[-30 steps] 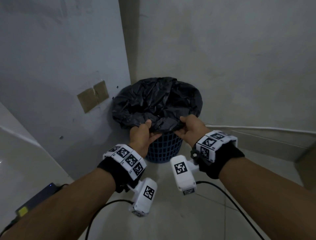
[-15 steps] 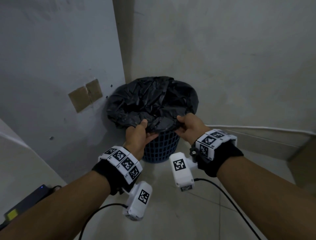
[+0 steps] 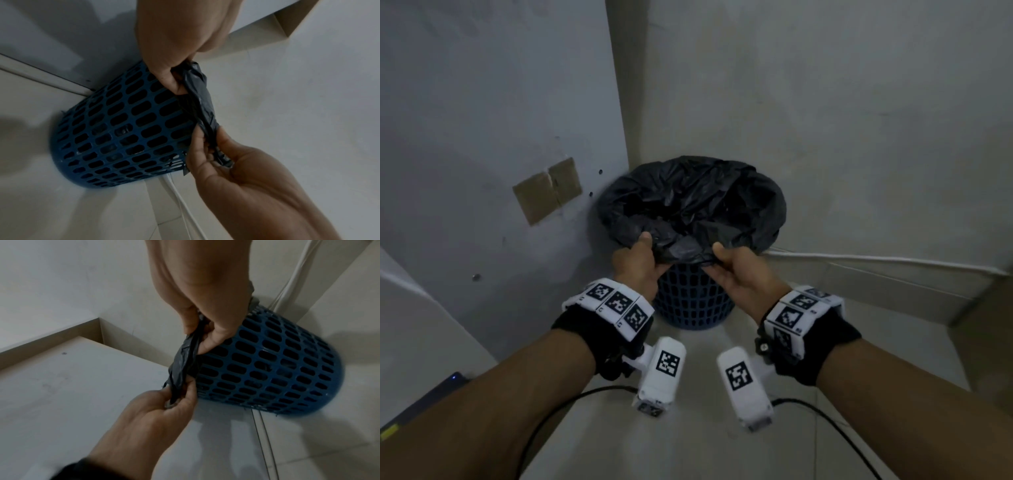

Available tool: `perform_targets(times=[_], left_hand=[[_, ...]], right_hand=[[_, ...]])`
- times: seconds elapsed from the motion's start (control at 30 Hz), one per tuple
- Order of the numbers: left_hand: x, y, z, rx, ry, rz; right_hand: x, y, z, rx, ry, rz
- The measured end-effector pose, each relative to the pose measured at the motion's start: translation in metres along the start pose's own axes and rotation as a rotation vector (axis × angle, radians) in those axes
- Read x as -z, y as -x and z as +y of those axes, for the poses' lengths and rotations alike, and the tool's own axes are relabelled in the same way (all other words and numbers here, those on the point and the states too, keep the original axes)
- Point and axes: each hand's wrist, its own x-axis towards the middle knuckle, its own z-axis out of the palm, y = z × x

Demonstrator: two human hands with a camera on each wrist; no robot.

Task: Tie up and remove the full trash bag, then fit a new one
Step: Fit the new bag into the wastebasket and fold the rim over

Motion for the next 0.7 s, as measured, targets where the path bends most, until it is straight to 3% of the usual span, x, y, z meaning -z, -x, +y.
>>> perform_targets(times=[0.27, 0.47, 0.7], left_hand=[[0.021, 0.007, -0.005, -0.075, 0.063, -0.126], [0.013, 0.039, -0.022, 0.065, -0.264, -0.125], [0.001, 0.027, -0.010, 0.160, -0.185, -0.098]], right_hand=[[-0.023, 0.009, 0.021, -0.021, 0.073, 0.104], [-0.019, 0.013, 0.022, -0.089, 0.282, 0.116], [-0.015, 0.018, 0.010, -0.132, 0.343, 0.089]])
